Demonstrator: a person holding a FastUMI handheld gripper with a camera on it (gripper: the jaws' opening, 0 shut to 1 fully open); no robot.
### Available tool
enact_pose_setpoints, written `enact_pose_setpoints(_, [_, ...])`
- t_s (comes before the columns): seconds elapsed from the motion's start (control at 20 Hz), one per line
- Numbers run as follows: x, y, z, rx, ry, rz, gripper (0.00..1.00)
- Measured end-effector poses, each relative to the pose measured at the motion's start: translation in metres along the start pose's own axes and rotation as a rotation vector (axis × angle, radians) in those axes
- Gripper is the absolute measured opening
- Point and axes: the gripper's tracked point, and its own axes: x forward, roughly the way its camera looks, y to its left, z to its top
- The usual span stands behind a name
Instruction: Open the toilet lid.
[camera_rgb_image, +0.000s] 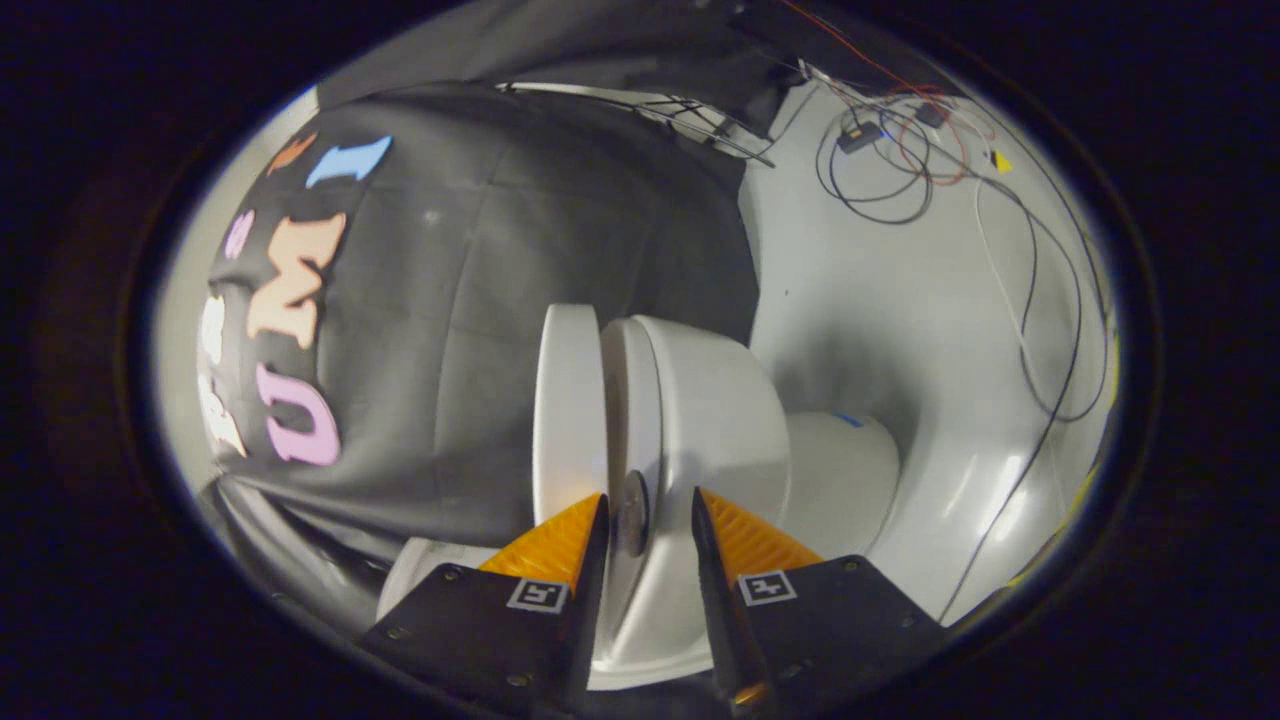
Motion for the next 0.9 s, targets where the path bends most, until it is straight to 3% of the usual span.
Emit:
enact_pose_setpoints(0.05, [-0.005,0.001,-0.007,0.015,-0.008,0.011,0.47])
enact_pose_setpoints(0.15, [0.000,-0.007,0.000,-0.011,-0.016,0.001,0.05])
enact_pose_setpoints(0.2, [0.001,-0.004,0.002,-0.008,-0.016,-0.006,0.01])
enact_pose_setpoints(0.4, [-0.003,0.006,0.000,-0.111,-0.014,-0.021,0.01])
enact_pose_setpoints(0.6, [-0.005,0.008,-0.001,-0.149,-0.014,-0.080,0.01])
enact_pose_setpoints(0.9, [-0.012,0.030,-0.003,-0.215,-0.042,-0.101,0.01])
